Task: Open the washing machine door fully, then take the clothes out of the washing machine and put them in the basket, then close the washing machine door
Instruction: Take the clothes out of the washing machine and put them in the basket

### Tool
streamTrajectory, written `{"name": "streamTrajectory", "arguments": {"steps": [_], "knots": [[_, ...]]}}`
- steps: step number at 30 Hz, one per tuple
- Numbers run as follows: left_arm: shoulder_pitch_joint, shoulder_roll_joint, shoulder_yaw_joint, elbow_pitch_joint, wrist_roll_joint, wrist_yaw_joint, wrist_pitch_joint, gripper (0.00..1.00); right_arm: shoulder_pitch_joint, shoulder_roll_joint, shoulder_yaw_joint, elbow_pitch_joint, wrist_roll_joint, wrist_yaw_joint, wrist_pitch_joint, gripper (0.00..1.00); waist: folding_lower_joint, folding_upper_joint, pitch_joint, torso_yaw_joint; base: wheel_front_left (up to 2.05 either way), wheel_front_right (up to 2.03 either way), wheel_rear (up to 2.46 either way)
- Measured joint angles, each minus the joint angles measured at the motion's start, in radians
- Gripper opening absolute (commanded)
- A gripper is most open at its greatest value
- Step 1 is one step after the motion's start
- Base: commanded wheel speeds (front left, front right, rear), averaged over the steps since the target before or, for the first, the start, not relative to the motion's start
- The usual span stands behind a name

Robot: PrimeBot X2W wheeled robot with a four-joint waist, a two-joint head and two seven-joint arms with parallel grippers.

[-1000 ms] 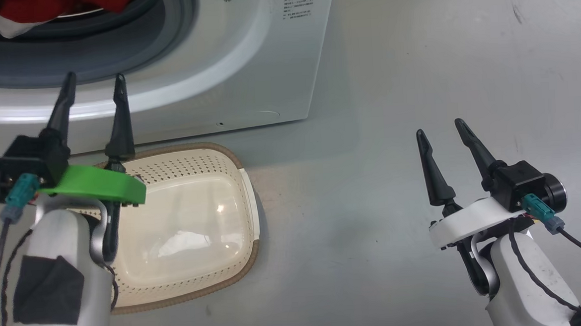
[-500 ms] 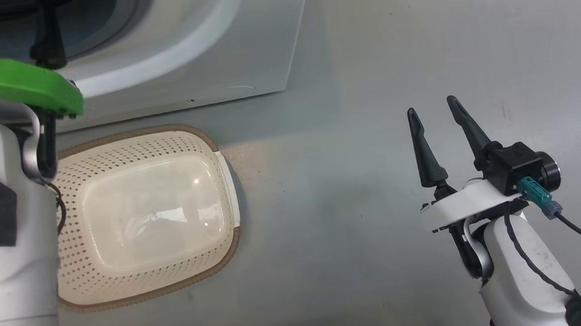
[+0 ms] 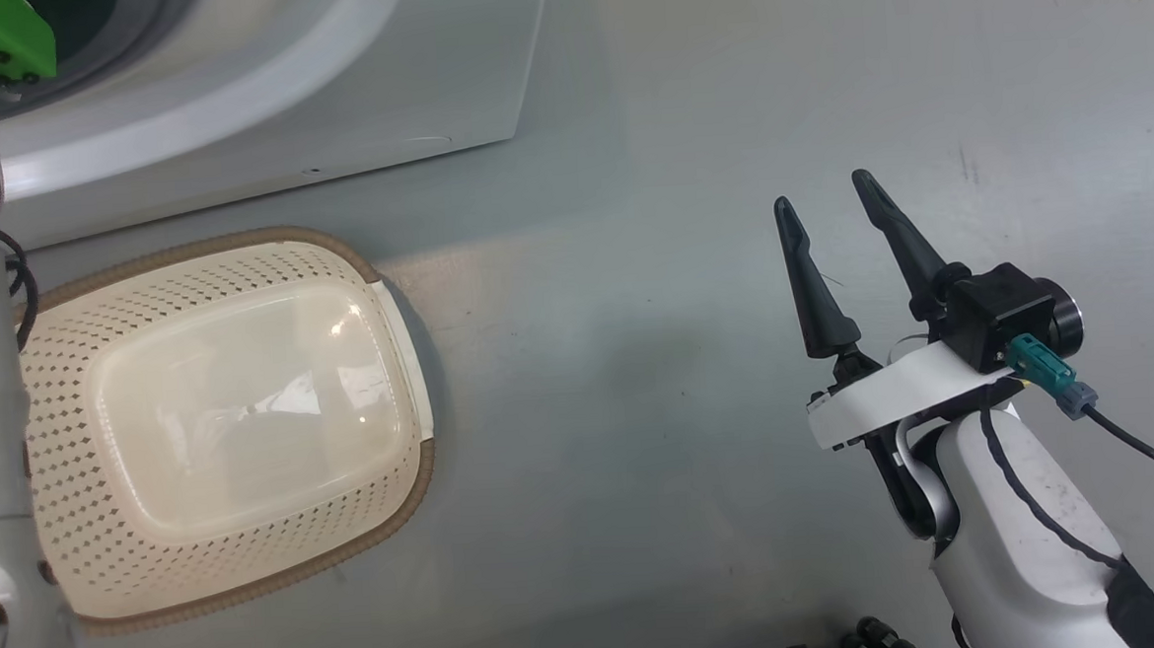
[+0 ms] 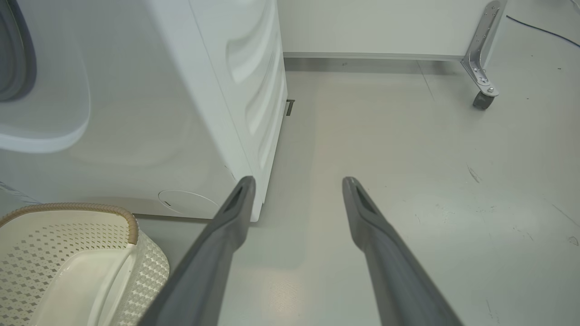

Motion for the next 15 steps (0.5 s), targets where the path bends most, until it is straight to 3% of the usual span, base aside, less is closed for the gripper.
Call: {"name": "streamTrajectory", "arguments": {"steps": [15], "knots": [[-0.115, 0.046, 0.018, 0.131, -0.035, -0.010, 0.095, 1.00, -0.025, 0.000, 0.038, 0.000, 0.027, -0.010, 0.000, 1.00, 0.0000, 0.0000, 0.053, -0.060, 0.00, 0.00, 0.00]]}}
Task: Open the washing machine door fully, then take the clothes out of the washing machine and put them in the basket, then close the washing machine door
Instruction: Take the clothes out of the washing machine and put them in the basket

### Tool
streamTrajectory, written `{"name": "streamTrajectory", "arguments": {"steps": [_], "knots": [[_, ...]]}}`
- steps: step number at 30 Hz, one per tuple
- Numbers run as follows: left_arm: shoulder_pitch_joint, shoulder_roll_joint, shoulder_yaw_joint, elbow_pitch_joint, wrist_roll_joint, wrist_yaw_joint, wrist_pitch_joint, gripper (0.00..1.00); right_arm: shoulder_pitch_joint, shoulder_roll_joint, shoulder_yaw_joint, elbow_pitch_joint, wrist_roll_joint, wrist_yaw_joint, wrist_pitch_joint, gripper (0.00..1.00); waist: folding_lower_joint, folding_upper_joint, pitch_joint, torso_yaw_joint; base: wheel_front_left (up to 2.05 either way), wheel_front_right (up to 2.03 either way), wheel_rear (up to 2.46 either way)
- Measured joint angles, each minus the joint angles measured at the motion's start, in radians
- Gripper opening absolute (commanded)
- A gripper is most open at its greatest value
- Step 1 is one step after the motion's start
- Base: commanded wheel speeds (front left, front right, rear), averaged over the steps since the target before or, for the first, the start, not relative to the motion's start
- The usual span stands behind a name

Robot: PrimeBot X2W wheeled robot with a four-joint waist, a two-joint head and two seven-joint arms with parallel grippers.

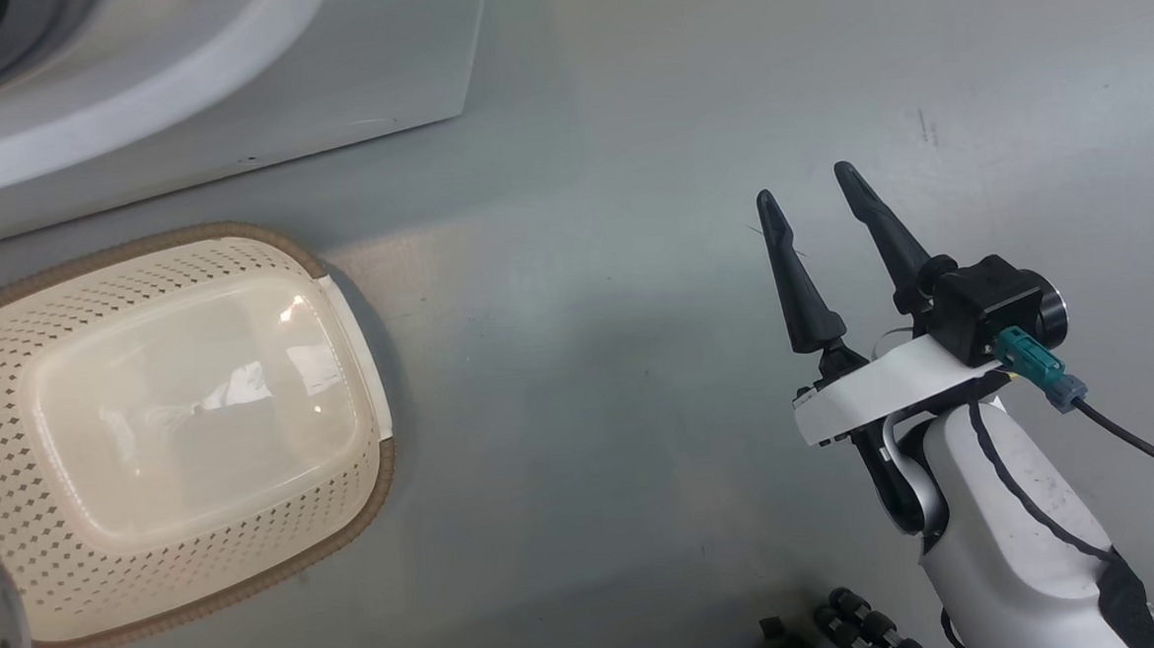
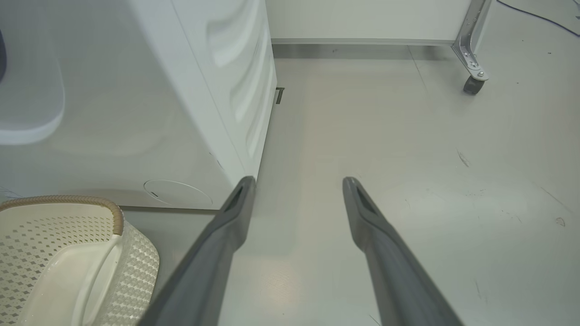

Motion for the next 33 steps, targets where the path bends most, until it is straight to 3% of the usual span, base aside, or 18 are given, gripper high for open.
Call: {"name": "streamTrajectory", "arguments": {"steps": [19, 20, 21, 33], "knots": [[-0.076, 0.016, 0.015, 0.112, -0.009, 0.000, 0.024, 1.00, -0.026, 0.000, 0.007, -0.004, 0.025, -0.018, 0.000, 1.00, 0.0000, 0.0000, 0.055, -0.018, 0.00, 0.00, 0.00], [-0.077, 0.016, 0.014, 0.116, -0.009, 0.002, 0.021, 0.85, -0.026, 0.000, 0.007, -0.004, 0.025, -0.018, 0.000, 1.00, 0.0000, 0.0000, 0.055, -0.017, 0.00, 0.00, 0.00], [-0.080, 0.016, 0.013, 0.122, -0.009, 0.002, 0.018, 0.00, -0.026, 0.000, 0.007, -0.004, 0.025, -0.022, 0.000, 1.00, 0.0000, 0.0000, 0.055, -0.016, 0.00, 0.00, 0.00], [-0.080, -0.026, -0.021, 0.173, 0.006, 0.000, -0.092, 0.00, -0.042, 0.000, -0.026, 0.011, 0.007, -0.027, 0.000, 1.00, 0.0000, 0.0000, 0.028, 0.016, 0.00, 0.00, 0.00]]}}
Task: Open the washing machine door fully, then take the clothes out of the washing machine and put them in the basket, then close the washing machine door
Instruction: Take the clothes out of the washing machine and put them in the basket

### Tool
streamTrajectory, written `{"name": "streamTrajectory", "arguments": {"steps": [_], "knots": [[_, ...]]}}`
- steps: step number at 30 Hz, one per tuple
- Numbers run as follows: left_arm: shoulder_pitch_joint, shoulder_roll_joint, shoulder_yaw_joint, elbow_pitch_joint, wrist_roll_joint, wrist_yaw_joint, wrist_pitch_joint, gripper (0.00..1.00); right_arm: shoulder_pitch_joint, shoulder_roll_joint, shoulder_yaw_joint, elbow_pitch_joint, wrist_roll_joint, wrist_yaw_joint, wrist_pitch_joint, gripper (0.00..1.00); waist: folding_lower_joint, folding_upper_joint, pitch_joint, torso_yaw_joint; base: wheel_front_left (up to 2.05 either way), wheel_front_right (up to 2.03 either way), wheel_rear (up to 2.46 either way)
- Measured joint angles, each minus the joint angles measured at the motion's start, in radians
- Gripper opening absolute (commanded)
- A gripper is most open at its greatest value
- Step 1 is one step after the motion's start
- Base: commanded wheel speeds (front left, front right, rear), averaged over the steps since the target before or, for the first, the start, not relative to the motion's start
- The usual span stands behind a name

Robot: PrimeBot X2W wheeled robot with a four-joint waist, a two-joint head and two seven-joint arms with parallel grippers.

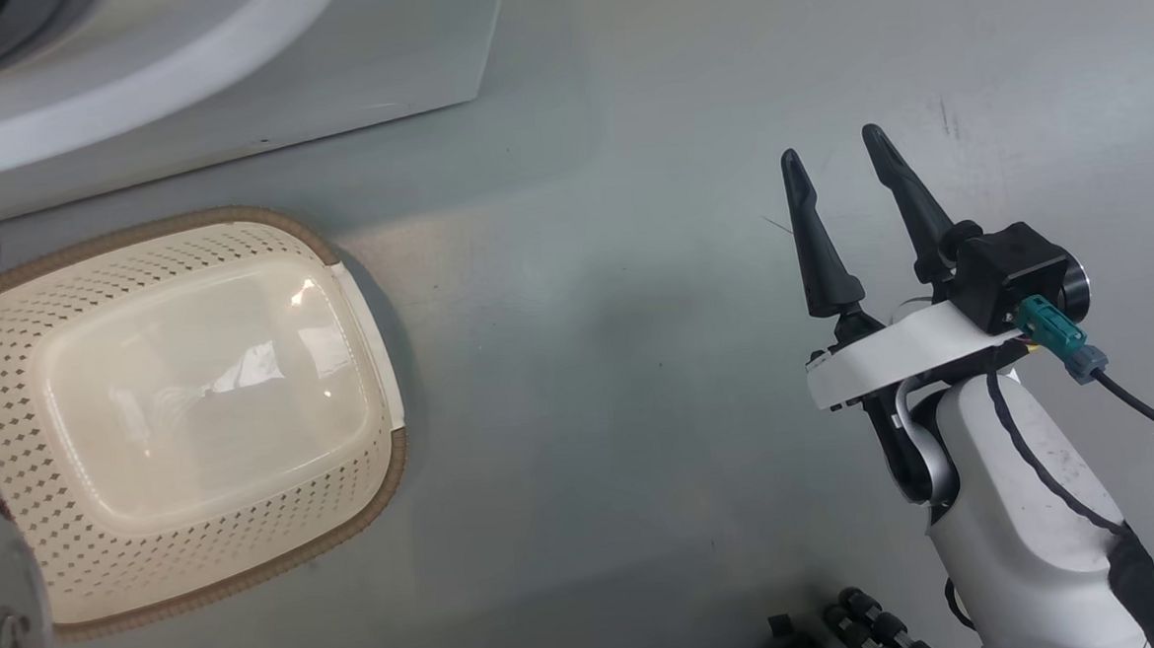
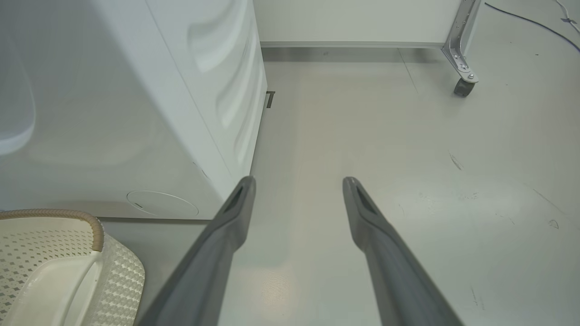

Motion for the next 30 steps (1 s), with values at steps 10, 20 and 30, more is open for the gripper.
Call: {"name": "streamTrajectory", "arguments": {"steps": [10, 20, 30], "knots": [[0.068, -0.065, -0.043, 0.031, 0.004, -0.016, -0.124, 0.00, 0.001, -0.001, -0.028, 0.030, -0.022, 0.002, 0.000, 1.00, -0.0001, 0.0000, -0.071, 0.044, 0.00, 0.00, 0.00], [0.152, -0.125, -0.067, 0.056, 0.000, -0.025, -0.207, 0.00, 0.024, -0.001, -0.056, 0.065, -0.038, 0.012, 0.000, 1.00, -0.0001, 0.0000, -0.165, 0.096, 0.00, 0.00, 0.00], [0.273, -0.150, -0.084, 0.061, -0.023, -0.026, -0.229, 0.00, 0.070, -0.001, -0.085, 0.088, -0.045, 0.021, 0.000, 1.00, -0.0001, 0.0000, -0.261, 0.146, 0.00, 0.00, 0.00]]}}
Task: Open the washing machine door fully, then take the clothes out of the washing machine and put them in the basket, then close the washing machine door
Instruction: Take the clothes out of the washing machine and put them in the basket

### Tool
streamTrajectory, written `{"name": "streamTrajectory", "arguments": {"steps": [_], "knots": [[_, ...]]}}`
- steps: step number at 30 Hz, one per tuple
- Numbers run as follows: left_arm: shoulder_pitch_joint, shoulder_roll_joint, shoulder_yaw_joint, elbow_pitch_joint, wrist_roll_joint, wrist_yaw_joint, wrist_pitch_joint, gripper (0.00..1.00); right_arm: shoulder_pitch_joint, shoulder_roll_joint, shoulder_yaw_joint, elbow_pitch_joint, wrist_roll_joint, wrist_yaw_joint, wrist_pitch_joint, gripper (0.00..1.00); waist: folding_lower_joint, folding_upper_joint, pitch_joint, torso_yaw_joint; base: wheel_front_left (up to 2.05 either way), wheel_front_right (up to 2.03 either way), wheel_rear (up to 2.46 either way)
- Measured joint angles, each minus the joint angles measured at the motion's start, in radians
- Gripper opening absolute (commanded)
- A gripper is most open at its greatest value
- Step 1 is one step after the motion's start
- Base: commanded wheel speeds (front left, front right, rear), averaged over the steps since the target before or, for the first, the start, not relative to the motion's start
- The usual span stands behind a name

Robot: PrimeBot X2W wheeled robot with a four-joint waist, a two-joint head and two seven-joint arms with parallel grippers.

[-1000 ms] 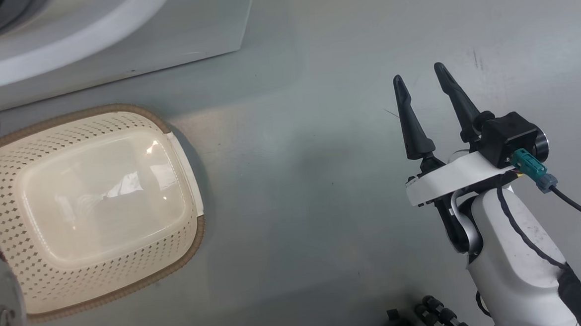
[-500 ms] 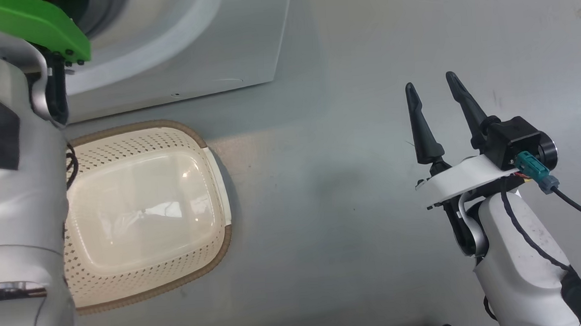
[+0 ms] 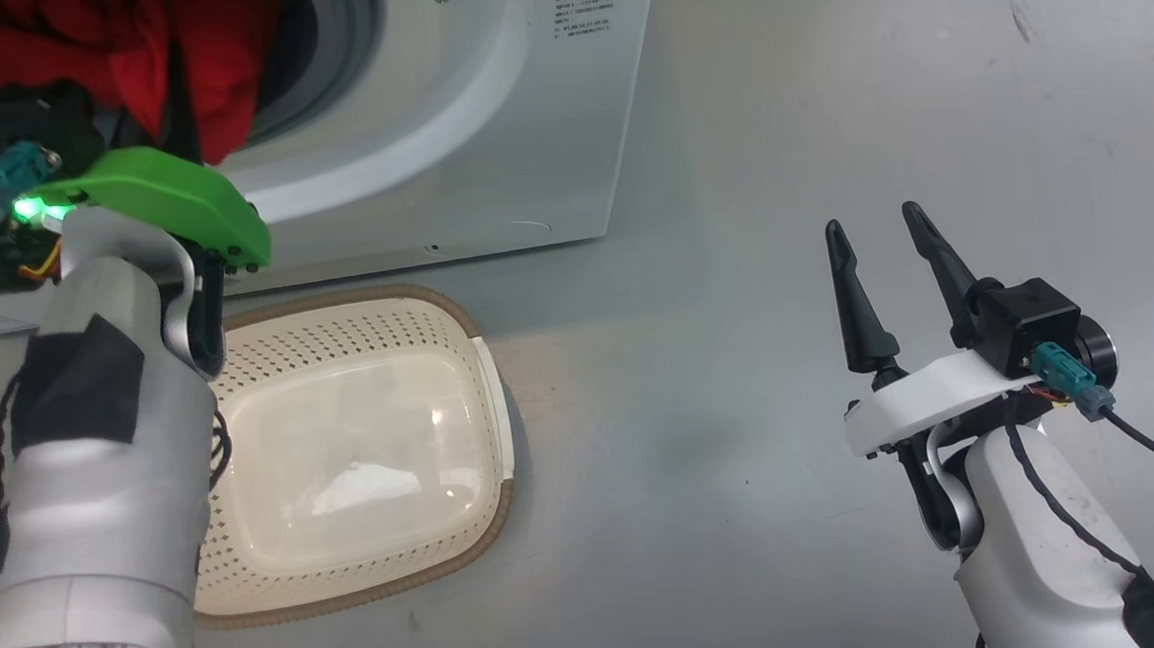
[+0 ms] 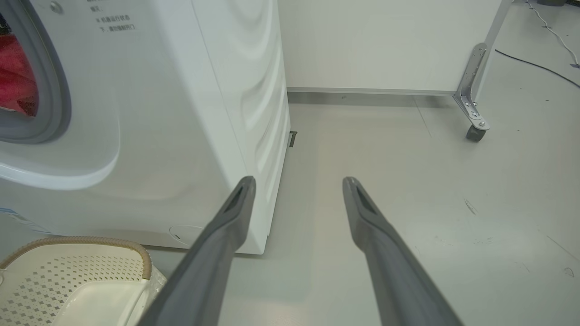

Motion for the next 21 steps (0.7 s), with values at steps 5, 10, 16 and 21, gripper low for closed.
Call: {"name": "streamTrajectory", "arguments": {"steps": [5, 10, 16, 21], "knots": [[0.099, -0.010, -0.023, -0.001, -0.007, -0.003, -0.001, 0.00, 0.019, 0.000, -0.008, 0.010, -0.001, 0.003, 0.000, 1.00, 0.0000, 0.0000, -0.043, 0.024, 0.00, 0.00, 0.00], [0.198, -0.016, -0.030, -0.004, -0.014, -0.003, -0.001, 0.00, 0.031, 0.000, -0.011, 0.011, -0.002, 0.012, 0.000, 1.00, 0.0000, 0.0000, -0.079, 0.046, 0.00, 0.00, 0.00], [0.287, -0.017, -0.047, -0.050, -0.022, -0.003, -0.001, 0.00, 0.041, 0.000, -0.006, 0.012, -0.002, 0.020, 0.000, 1.00, 0.0000, 0.0000, -0.104, 0.063, 0.00, 0.00, 0.00], [0.353, -0.019, -0.082, -0.066, -0.022, -0.003, -0.001, 0.00, 0.051, 0.000, -0.002, 0.014, -0.001, 0.026, 0.000, 1.00, 0.0000, 0.0000, -0.113, 0.064, 0.00, 0.00, 0.00]]}}
